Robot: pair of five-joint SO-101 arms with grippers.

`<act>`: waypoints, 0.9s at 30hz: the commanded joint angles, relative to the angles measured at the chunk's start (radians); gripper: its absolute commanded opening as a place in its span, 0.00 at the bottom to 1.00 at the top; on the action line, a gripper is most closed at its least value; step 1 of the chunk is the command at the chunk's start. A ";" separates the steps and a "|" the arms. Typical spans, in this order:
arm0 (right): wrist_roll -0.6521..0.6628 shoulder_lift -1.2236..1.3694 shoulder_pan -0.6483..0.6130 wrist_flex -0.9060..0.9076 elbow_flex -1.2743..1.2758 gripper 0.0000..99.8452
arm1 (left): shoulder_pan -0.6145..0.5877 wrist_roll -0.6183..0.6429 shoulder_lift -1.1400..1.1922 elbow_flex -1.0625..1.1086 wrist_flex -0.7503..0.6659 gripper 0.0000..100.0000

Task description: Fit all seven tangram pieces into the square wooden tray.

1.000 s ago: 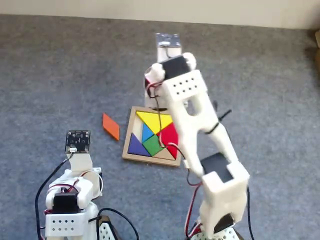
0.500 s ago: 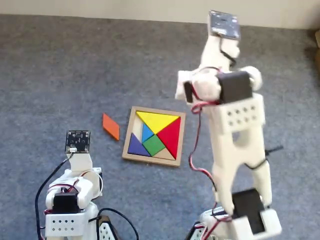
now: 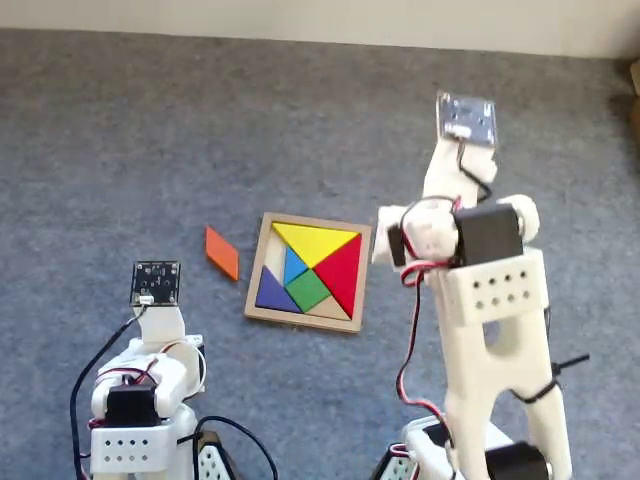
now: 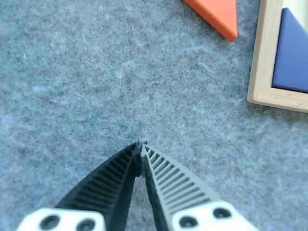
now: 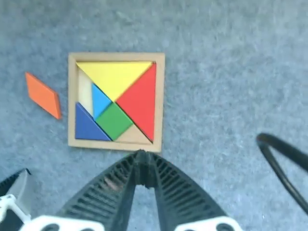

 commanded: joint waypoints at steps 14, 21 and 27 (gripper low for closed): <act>0.014 -0.452 0.012 -0.295 0.650 0.00 | -0.018 -0.008 -0.050 0.019 0.002 0.01; 0.014 -0.737 0.045 -0.499 0.951 0.00 | -0.018 -0.008 -0.050 0.019 0.002 0.01; 0.014 -0.992 0.193 -0.644 1.193 0.00 | -0.018 -0.008 -0.050 0.019 0.002 0.01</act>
